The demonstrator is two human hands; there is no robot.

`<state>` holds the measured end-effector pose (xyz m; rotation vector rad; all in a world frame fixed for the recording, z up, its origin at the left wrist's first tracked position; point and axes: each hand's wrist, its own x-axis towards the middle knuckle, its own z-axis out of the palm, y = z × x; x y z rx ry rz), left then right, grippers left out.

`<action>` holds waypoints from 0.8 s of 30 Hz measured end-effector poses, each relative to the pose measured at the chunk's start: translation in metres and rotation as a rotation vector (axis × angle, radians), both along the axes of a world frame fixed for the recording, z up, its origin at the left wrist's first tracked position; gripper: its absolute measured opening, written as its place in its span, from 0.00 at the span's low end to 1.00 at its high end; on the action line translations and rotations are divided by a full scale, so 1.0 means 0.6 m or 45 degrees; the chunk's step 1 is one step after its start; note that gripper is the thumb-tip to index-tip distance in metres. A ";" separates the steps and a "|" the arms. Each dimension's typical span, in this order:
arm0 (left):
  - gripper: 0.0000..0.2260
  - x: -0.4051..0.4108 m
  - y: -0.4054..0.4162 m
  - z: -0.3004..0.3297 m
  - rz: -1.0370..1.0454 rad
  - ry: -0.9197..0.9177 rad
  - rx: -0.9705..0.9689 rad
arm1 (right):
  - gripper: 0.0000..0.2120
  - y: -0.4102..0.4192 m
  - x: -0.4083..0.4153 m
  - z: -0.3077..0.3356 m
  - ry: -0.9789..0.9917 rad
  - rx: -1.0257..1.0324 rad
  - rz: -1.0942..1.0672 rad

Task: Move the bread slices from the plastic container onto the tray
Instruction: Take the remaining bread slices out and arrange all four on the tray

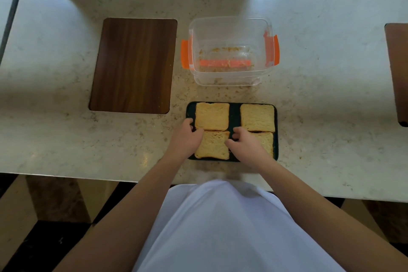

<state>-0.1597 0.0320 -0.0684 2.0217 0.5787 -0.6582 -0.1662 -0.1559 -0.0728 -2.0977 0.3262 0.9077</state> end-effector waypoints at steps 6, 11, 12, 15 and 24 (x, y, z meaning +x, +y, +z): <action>0.26 0.039 -0.012 0.001 0.032 0.135 -0.117 | 0.34 0.019 0.028 0.002 0.063 0.124 -0.176; 0.24 0.046 -0.017 -0.002 0.078 0.186 -0.156 | 0.33 0.029 0.032 0.001 0.074 0.142 -0.200; 0.23 0.046 -0.018 -0.004 0.077 0.181 -0.158 | 0.32 0.029 0.033 0.001 0.070 0.131 -0.192; 0.19 0.044 -0.016 -0.001 0.067 0.164 -0.151 | 0.30 0.029 0.035 0.001 0.085 0.128 -0.193; 0.11 0.034 -0.006 -0.001 0.148 0.149 -0.187 | 0.10 0.040 0.040 -0.003 0.077 0.142 -0.187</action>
